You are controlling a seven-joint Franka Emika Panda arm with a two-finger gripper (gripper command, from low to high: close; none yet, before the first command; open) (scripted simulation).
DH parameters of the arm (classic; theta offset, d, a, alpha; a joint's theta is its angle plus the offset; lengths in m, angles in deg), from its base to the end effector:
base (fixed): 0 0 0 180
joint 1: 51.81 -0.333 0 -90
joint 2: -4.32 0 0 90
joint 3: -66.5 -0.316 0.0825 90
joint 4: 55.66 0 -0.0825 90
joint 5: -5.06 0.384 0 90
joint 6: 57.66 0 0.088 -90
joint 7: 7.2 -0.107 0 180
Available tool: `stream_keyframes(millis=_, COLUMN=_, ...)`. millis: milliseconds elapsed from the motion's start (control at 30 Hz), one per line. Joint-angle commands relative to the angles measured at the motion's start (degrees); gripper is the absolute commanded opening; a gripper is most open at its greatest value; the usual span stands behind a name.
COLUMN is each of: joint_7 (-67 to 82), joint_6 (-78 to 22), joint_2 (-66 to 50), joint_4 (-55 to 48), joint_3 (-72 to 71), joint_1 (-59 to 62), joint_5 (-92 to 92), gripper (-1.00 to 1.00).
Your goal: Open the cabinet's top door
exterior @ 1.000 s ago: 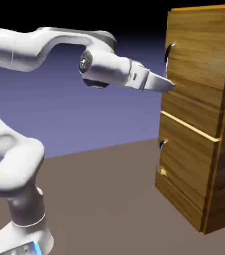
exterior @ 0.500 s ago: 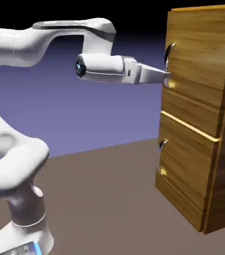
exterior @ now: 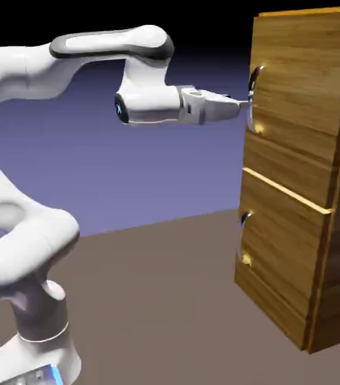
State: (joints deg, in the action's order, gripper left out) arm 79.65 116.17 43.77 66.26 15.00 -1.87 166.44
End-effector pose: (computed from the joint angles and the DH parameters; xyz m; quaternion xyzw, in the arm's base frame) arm 0.4384 0.0781 0.5945 -0.6454 0.2898 -0.6614 0.2488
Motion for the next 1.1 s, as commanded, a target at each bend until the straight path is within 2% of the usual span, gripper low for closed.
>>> stream_keyframes(millis=0, joint_7=0.4, joint_6=-0.3, joint_2=-1.0, joint_4=-1.4, joint_3=-1.5, joint_1=2.0, joint_5=0.4, gripper=0.0)
stream_keyframes(millis=67, joint_7=0.9, joint_6=-0.6, joint_2=-2.3, joint_4=-3.1, joint_3=-3.4, joint_1=4.5, joint_5=0.9, gripper=0.0)
stream_keyframes(millis=100, joint_7=0.9, joint_6=-0.6, joint_2=-2.3, joint_4=-3.1, joint_3=-3.4, joint_1=4.5, joint_5=0.9, gripper=-1.0)
stream_keyframes(millis=600, joint_7=-10.8, joint_6=-11.6, joint_2=-0.2, joint_4=13.1, joint_3=22.1, joint_1=-24.5, joint_5=-23.3, gripper=-1.0)
stream_keyframes(millis=833, joint_7=-20.5, joint_6=-21.4, joint_2=5.8, joint_4=22.1, joint_3=35.3, joint_1=-34.4, joint_5=-40.7, gripper=-1.0)
stream_keyframes(millis=1067, joint_7=-28.0, joint_6=-35.4, joint_2=11.7, joint_4=28.3, joint_3=48.0, joint_1=-37.7, joint_5=-58.1, gripper=-1.0)
